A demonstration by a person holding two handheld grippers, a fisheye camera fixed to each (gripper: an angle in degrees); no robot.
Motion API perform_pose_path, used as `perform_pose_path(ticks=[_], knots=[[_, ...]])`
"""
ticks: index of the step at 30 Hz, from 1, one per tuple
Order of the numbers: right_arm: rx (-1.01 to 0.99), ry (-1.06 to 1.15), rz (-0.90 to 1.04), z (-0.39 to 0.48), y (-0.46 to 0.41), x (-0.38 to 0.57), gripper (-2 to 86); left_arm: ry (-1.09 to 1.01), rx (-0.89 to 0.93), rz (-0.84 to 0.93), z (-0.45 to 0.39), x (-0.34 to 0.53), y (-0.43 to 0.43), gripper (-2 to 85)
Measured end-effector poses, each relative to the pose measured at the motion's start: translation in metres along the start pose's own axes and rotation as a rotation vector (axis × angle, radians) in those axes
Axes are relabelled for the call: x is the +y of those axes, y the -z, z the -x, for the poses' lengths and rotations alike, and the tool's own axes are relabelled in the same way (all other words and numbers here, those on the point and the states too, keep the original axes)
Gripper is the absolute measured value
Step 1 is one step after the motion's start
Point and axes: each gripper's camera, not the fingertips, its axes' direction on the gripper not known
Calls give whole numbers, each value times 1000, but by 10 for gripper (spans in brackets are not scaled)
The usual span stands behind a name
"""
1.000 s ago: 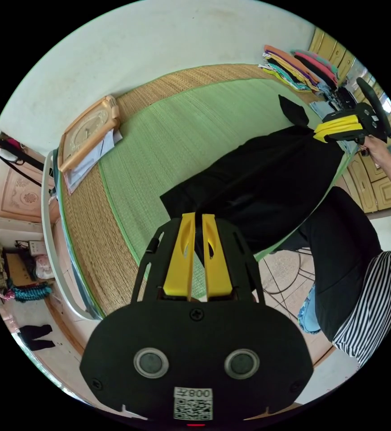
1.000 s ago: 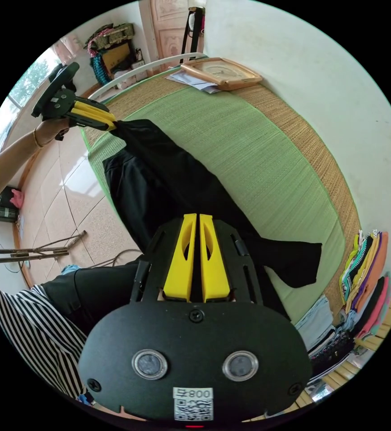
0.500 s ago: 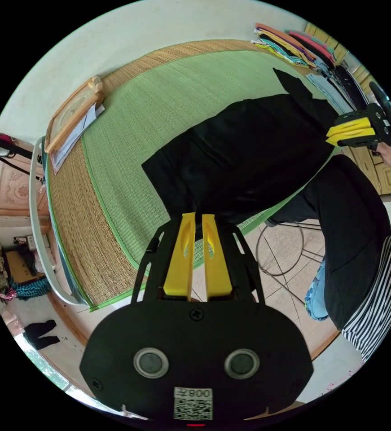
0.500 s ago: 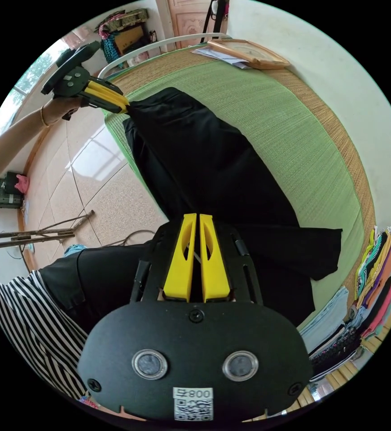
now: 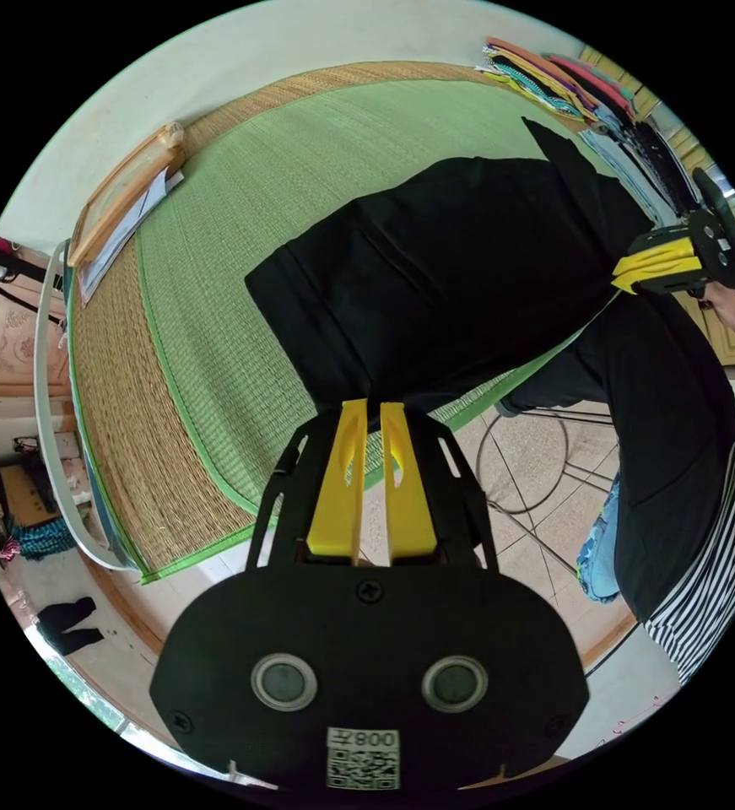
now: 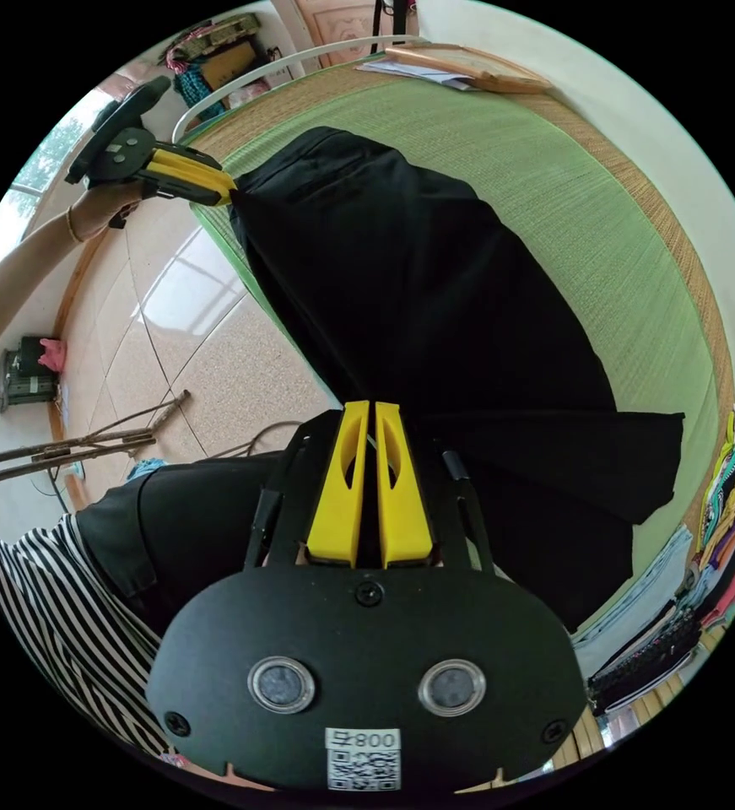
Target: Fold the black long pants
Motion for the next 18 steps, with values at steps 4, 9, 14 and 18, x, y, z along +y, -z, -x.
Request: perform_pose_path(ticks=[4,9,14,18], knots=[[-34,-41,17,8,-30,-12,14,-10,5,-5,-8,0,-20,13],[-34,-63,27,21,-61,-25,18,-17,-17,-29,-20,1,-40,12],[-53,-89,33,29,-91,-41,21,31,32,-64,-23,1,-55,14],[-43,-114,25,36,-112,-50,22,84,92,-100,-22,3,-61,20]])
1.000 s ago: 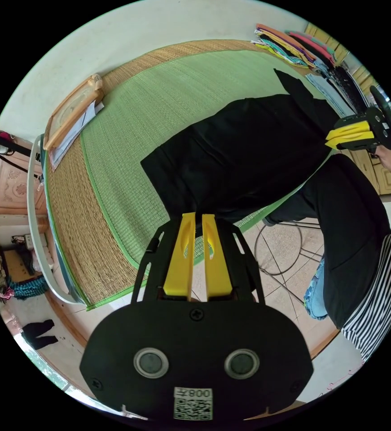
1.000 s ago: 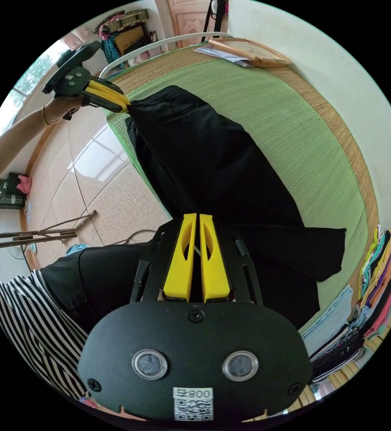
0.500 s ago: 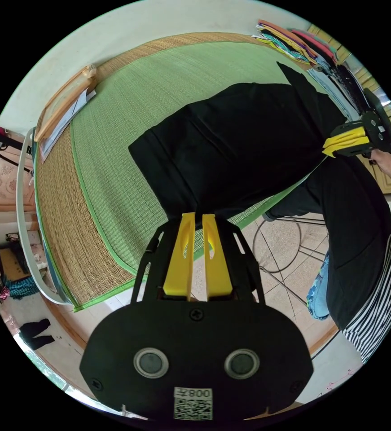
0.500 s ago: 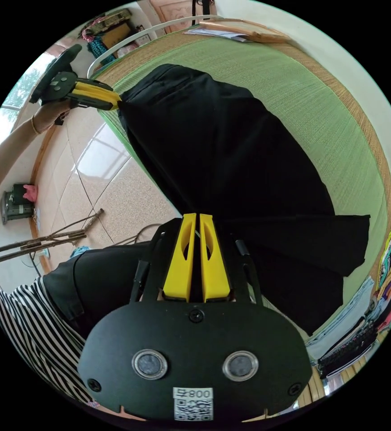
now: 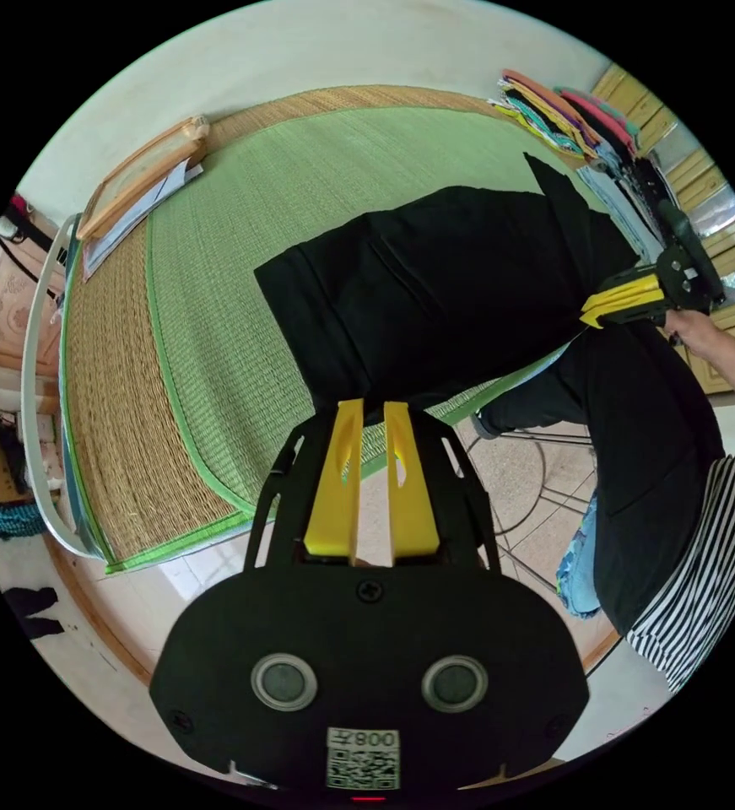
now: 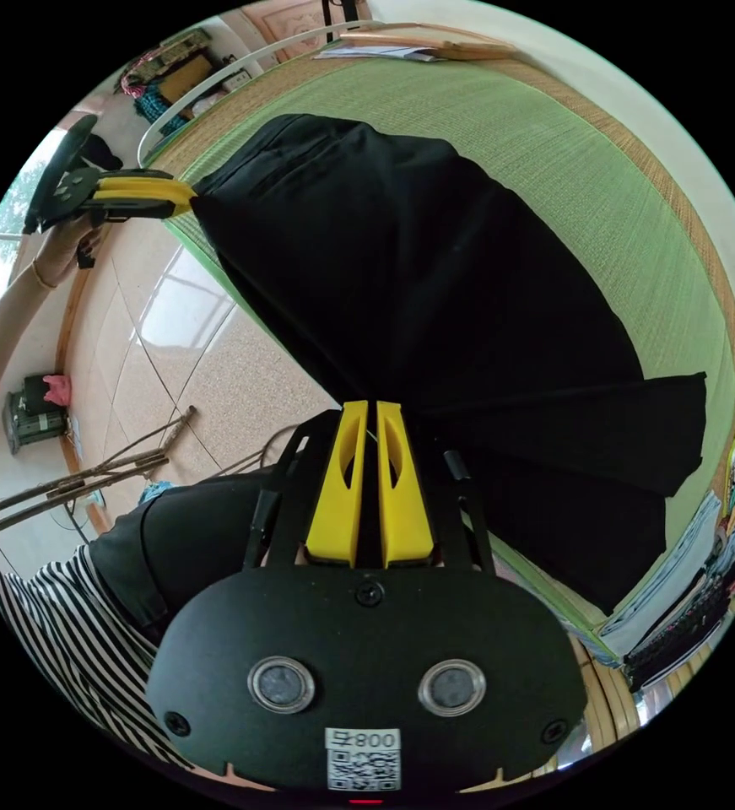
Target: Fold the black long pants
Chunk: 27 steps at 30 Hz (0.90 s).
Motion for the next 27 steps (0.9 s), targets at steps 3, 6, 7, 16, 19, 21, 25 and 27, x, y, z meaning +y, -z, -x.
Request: perform_pose_path(ticks=[3,6,7,16,19,21,25,27], knots=[[-11,-23,1,2,-19,-9,22,30,23,-28,0,5,-3,28],[-26,-42,-1,2,-38,-18,23,89,48,-84,1,12,-3,30],[-34,-54,-3,2,-46,-22,23,121,86,-124,1,14,-3,27],[-98,-75,-38,-7,-108,-42,26,119,259,-167,-62,-43,-42,6],[-150,-89,-61,-14,-126,-46,25,136,222,-60,-72,-63,-62,3],[-193,-105,-97,-21,-135,-45,22,149,244,-83,-74,-67,-62,2],[-225,-156,-182,-42,-156,-39,7,173,281,-97,-80,-80,-62,2],[-222,-195,-185,-54,-173,-41,5,175,271,-92,-85,-88,-59,2]])
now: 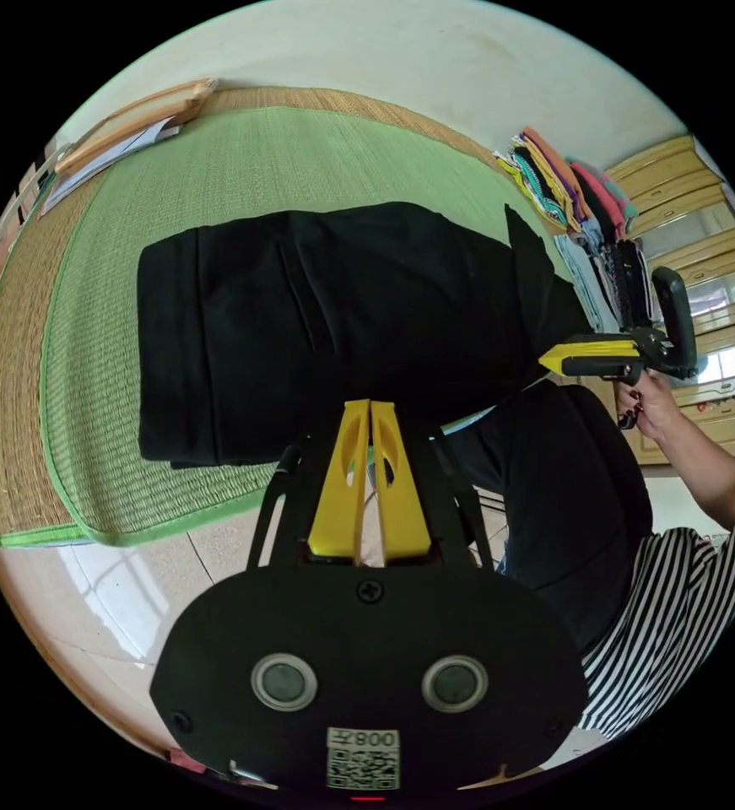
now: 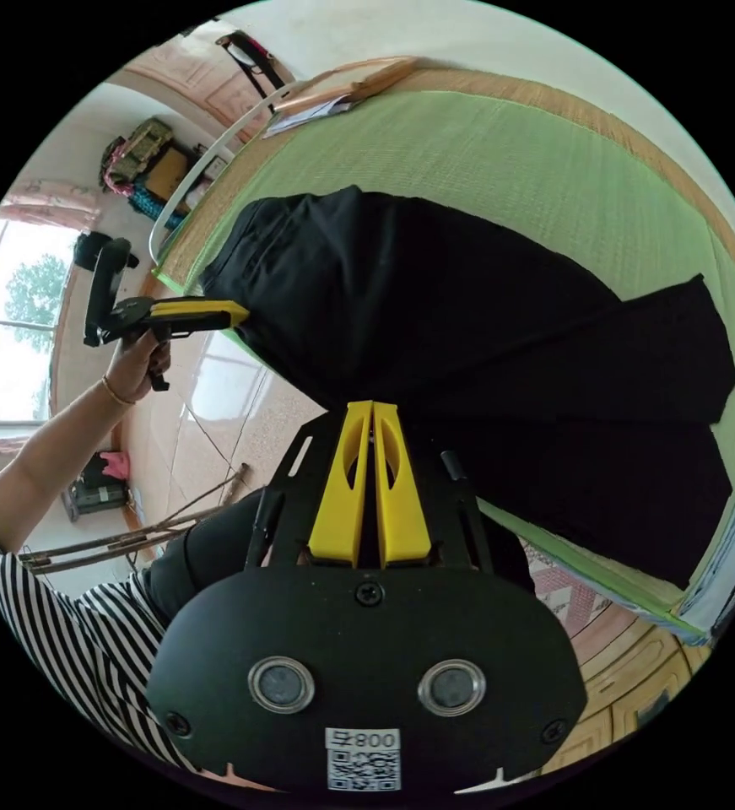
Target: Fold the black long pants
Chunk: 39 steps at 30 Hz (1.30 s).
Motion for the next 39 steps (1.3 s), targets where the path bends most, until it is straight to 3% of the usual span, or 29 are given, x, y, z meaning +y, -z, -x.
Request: perform_pose_path(ticks=[3,7,12,17,23,39], knots=[[-36,-50,49,-27,-38,-5,3,-4,-9,-44,-20,-10,8,4],[-169,-75,-4,-52,-70,-6,4,-75,145,-141,-67,-31,16,16],[-184,-129,-138,-91,-73,1,9,-181,275,-82,-131,-88,-5,54],[-101,-285,-270,-176,-60,-27,42,-245,224,29,-187,-159,-31,71],[70,-386,-248,-236,-88,-93,60,-254,184,99,-232,-209,-35,66],[235,-518,-122,-277,-243,-195,80,-260,190,88,-331,-268,16,48]])
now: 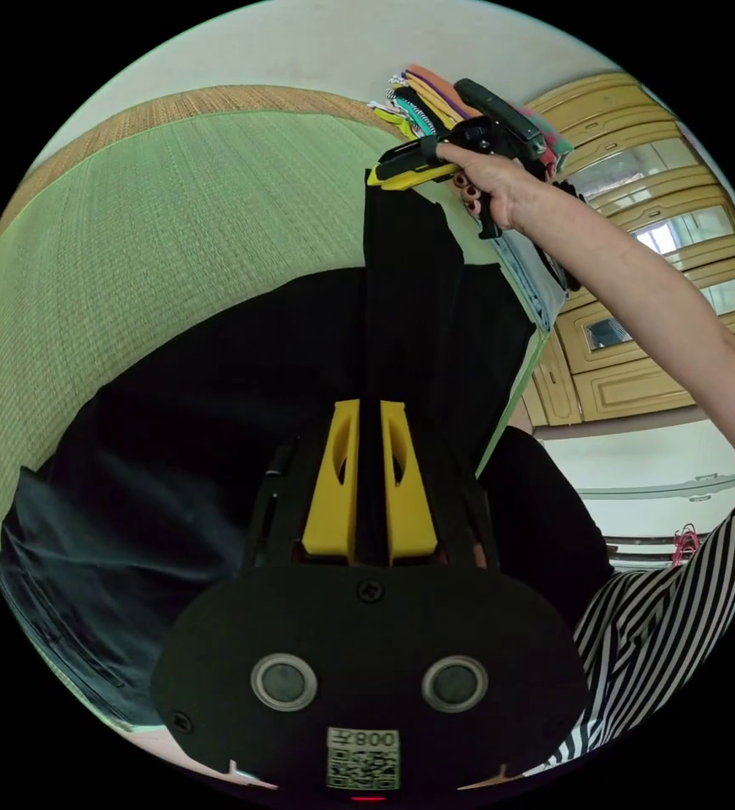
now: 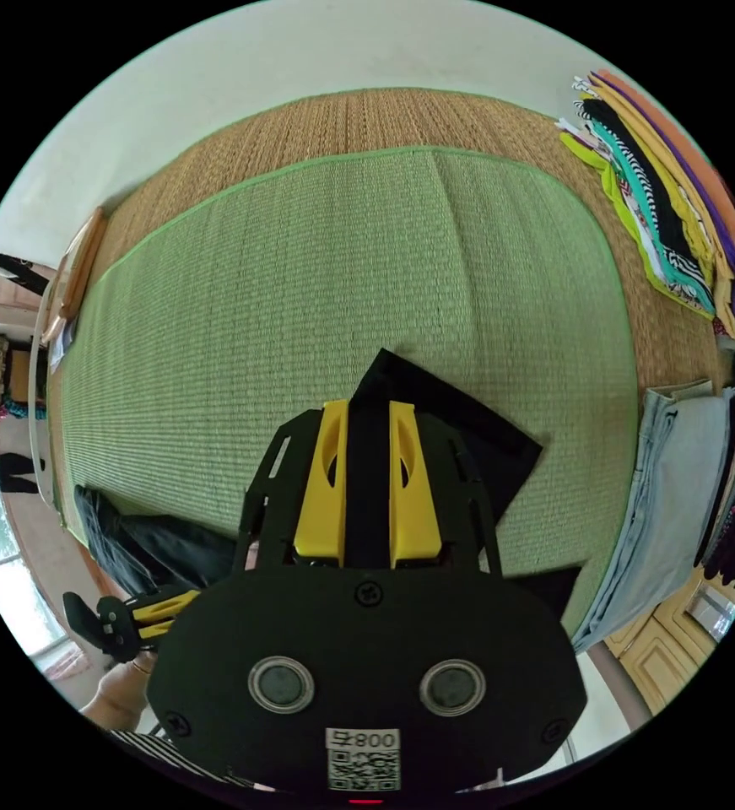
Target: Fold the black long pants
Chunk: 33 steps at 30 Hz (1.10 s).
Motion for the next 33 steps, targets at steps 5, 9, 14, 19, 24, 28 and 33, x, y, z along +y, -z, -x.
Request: perform_pose_path(ticks=[5,9,14,19,24,28,33], knots=[[93,43,-8,24,-52,14,68,0,-8,-4,-36,-20,18,26],[90,66,12,27,-86,27,35,9,3,0,-61,-33,32,16],[-87,18,-80,0,-114,70,22,6,21,-44,-105,-48,63,11],[-279,-3,-229,-41,-122,136,19,-42,69,-85,-150,-61,92,10],[-452,-68,-375,-94,-141,234,17,-139,109,-70,-206,-75,116,9],[-534,-179,-426,-137,-193,330,17,-241,91,0,-258,-88,125,10],[-649,-373,-391,-181,-293,423,17,-301,54,150,-311,-105,117,11]])
